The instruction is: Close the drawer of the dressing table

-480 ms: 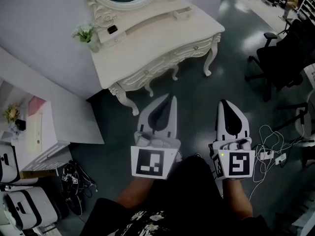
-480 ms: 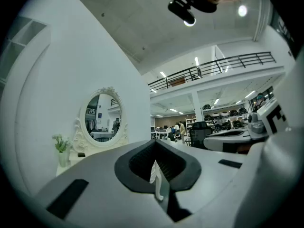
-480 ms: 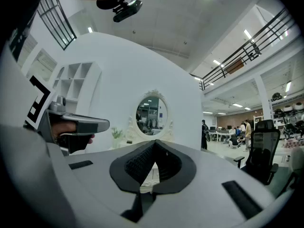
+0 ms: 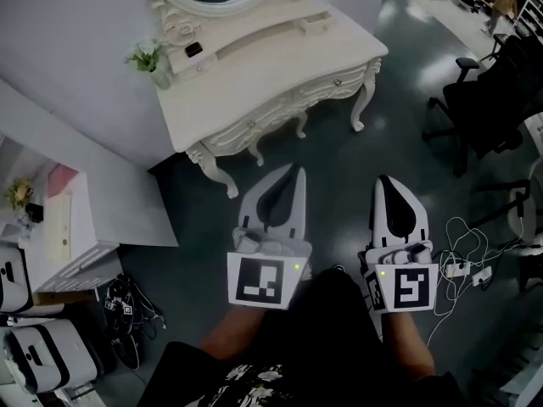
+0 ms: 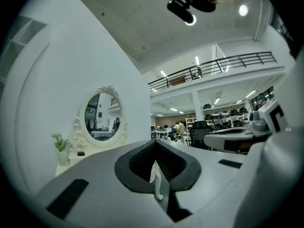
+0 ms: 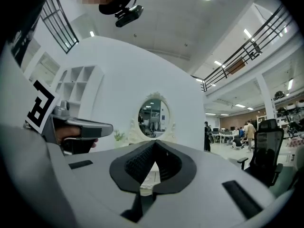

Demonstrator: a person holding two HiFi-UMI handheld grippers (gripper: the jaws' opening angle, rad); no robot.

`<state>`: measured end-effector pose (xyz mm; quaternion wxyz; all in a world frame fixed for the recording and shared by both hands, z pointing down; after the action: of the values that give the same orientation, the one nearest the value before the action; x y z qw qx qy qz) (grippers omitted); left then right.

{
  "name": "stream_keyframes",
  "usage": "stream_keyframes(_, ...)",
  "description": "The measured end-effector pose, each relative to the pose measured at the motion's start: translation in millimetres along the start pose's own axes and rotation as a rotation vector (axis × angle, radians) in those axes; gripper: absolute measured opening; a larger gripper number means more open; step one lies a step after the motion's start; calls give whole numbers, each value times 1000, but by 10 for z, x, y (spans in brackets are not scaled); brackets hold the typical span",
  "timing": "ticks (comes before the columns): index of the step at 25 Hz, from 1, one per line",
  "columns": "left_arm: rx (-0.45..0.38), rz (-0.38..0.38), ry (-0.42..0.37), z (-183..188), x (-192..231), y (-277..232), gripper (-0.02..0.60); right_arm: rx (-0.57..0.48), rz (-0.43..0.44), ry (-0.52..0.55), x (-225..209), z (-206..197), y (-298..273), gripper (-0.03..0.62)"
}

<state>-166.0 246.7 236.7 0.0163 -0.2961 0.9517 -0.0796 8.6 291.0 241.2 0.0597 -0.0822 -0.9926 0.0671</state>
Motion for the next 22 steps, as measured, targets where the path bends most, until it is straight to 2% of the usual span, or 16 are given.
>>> stream_keyframes(8, 27, -1, 5, -37, -192, -47, 0, 13, 5, 8, -172, -72, 60, -3)
stream_keyframes(13, 58, 51, 12, -54, -330, -74, 0, 32, 32, -10, -413, -121, 95, -3)
stream_keyframes(18, 55, 86, -3, 79, -577, -114, 0, 43, 71, -8, -631, -116, 123, -2)
stream_keyframes(22, 49, 116, 22, 113, -711, -155, 0, 42, 108, -4, -765, -134, 141, -3)
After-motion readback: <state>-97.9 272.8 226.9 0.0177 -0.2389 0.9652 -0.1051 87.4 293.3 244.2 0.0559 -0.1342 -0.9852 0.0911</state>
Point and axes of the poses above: the fingertips, and each gripper's own axes: y backward along the fingers, x to its left, z out of its top, the point moved 7 cm from there along y, backward along the fingers, and after that the axes turned 10 degrees about x, right-handed, at the moved point
